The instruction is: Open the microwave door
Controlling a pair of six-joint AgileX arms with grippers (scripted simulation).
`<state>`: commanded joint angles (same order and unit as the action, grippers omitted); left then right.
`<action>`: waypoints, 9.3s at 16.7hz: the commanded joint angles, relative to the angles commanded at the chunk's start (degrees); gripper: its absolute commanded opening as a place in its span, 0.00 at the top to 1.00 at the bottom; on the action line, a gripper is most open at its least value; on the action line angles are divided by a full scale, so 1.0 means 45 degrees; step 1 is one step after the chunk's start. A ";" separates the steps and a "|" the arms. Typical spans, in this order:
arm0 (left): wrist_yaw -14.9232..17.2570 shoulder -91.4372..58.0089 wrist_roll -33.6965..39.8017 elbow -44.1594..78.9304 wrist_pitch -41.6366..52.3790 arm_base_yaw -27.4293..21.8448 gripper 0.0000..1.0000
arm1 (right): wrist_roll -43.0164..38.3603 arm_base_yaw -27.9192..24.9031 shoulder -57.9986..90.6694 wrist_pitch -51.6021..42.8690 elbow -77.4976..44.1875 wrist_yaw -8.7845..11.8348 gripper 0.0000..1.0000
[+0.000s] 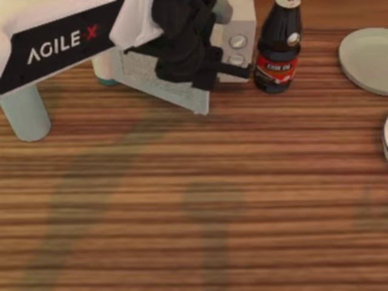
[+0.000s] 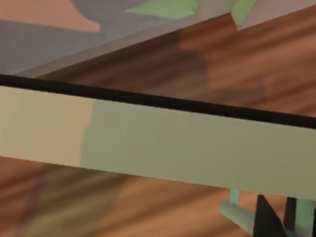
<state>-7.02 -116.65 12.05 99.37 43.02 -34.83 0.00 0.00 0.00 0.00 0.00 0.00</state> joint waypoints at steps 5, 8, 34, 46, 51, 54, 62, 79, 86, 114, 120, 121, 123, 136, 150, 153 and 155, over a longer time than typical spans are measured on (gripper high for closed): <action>0.0000 0.0000 0.0000 0.0000 0.0000 0.0000 1.00 | 0.0000 0.0000 0.0000 0.0000 0.0000 0.0000 0.00; 0.0000 0.0000 0.0000 0.0000 0.0000 0.0000 1.00 | 0.0000 0.0000 0.0000 0.0000 0.0000 0.0000 0.00; 0.0820 0.1018 -0.1441 -0.1474 -0.0585 0.0339 1.00 | 0.0000 0.0000 0.0000 0.0000 0.0000 0.0000 0.00; 0.0820 0.1018 -0.1441 -0.1474 -0.0585 0.0339 1.00 | 0.0000 0.0000 0.0000 0.0000 0.0000 0.0000 0.00; 0.0820 0.1018 -0.1441 -0.1474 -0.0585 0.0339 1.00 | 0.0000 0.0000 0.0000 0.0000 0.0000 0.0000 0.00; 0.0820 0.1018 -0.1441 -0.1474 -0.0585 0.0339 1.00 | 0.0000 0.0000 0.0000 0.0000 0.0000 0.0000 0.00; 0.1408 0.1611 -0.2381 -0.2227 -0.0839 0.0592 1.00 | 0.0000 0.0000 0.0000 0.0000 0.0000 0.0000 0.00; 0.1734 0.1931 -0.3010 -0.2720 -0.0951 0.0790 1.00 | 0.0000 0.0000 0.0000 0.0000 0.0000 0.0000 0.00; 0.1734 0.1931 -0.3010 -0.2720 -0.0951 0.0790 1.00 | 0.0000 0.0000 0.0000 0.0000 0.0000 0.0000 0.00; 0.2742 0.2722 -0.4746 -0.3730 -0.1074 0.1369 1.00 | 0.0000 0.0000 0.0000 0.0000 0.0000 0.0000 0.00; 0.2742 0.2722 -0.4746 -0.3730 -0.1074 0.1369 1.00 | 0.0000 0.0000 0.0000 0.0000 0.0000 0.0000 0.00; 0.2742 0.2722 -0.4746 -0.3730 -0.1074 0.1369 1.00 | 0.0000 0.0000 0.0000 0.0000 0.0000 0.0000 0.00; 0.2742 0.2722 -0.4746 -0.3730 -0.1074 0.1369 1.00 | 0.0000 0.0000 0.0000 0.0000 0.0000 0.0000 0.00; 0.3828 0.3353 -0.6690 -0.4474 -0.0921 0.2090 1.00 | 0.0000 0.0000 0.0000 0.0000 0.0000 0.0000 0.00; 0.3828 0.3353 -0.6690 -0.4474 -0.0921 0.2090 1.00 | 0.0000 0.0000 0.0000 0.0000 0.0000 0.0000 0.00; 0.3828 0.3353 -0.6690 -0.4474 -0.0921 0.2090 1.00 | 0.0000 0.0000 0.0000 0.0000 0.0000 0.0000 0.00; 0.3828 0.3353 -0.6690 -0.4474 -0.0921 0.2090 1.00 | 0.0000 0.0000 0.0000 0.0000 0.0000 0.0000 0.00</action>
<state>10.21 -101.57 -18.05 79.23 38.88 -25.42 0.00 0.00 0.00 0.00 0.00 0.00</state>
